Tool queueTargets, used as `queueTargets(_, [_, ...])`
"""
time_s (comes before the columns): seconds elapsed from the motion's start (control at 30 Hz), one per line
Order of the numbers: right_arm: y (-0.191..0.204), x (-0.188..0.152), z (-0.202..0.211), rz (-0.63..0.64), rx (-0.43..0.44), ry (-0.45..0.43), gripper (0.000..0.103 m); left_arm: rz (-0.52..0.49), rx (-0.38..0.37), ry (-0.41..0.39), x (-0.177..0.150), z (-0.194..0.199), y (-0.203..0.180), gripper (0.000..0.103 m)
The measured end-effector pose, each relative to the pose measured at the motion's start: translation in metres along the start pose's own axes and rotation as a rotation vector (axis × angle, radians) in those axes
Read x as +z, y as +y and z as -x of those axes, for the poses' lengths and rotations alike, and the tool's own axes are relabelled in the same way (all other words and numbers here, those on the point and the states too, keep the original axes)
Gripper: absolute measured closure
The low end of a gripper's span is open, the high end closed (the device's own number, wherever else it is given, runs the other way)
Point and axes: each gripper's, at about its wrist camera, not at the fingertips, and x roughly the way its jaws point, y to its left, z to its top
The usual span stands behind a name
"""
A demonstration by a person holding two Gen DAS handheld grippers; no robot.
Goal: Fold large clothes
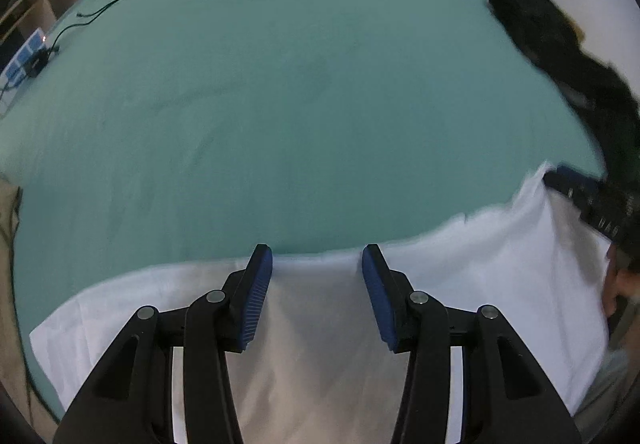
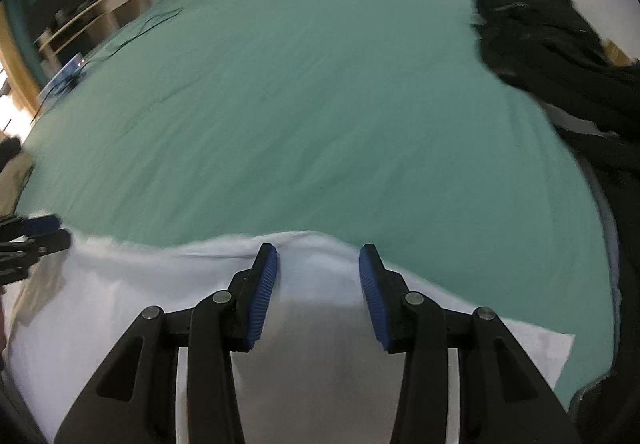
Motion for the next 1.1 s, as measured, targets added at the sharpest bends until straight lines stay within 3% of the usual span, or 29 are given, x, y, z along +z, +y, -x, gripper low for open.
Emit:
queueTargets(0.07, [-0.008,0.002,0.01,-0.044,-0.003,-0.054,0.06,0.009,-0.021,-0.018,0.007,0.004,0.005,0.053])
queueTargets(0.17, [-0.01,0.001,0.026,-0.042,-0.013,-0.092,0.06,-0.058,-0.048,-0.027,0.018,0.009,0.001,0.053])
queueTargets(0.37, [-0.014,-0.012,0.031,-0.051,0.012,-0.065,0.06,-0.276,-0.055,0.057,0.014,-0.003,-0.031,0.053])
queueTargets(0.47, [-0.021,-0.017,0.027,-0.089,0.037,-0.045,0.06,-0.336,-0.093,0.084,0.008,-0.007,-0.046,0.053])
queueTargets(0.73, [-0.027,-0.026,0.021,-0.117,0.07,-0.004,0.06,-0.387,-0.017,0.075,0.006,-0.015,-0.061,0.054])
queueTargets(0.77, [-0.027,-0.027,0.021,-0.117,0.073,-0.001,0.06,-0.405,-0.015,0.068,0.007,-0.015,-0.064,0.069])
queueTargets(0.8, [-0.028,-0.027,0.02,-0.116,0.077,0.0,0.06,-0.413,-0.017,0.063,0.008,-0.015,-0.065,0.102])
queueTargets(0.87, [-0.03,-0.026,0.02,-0.117,0.082,0.0,0.06,-0.403,0.001,0.057,0.01,-0.014,-0.066,0.102])
queueTargets(1.1, [-0.033,-0.031,0.024,-0.115,0.067,0.007,0.06,-0.237,0.166,-0.12,0.034,0.0,-0.05,0.101])
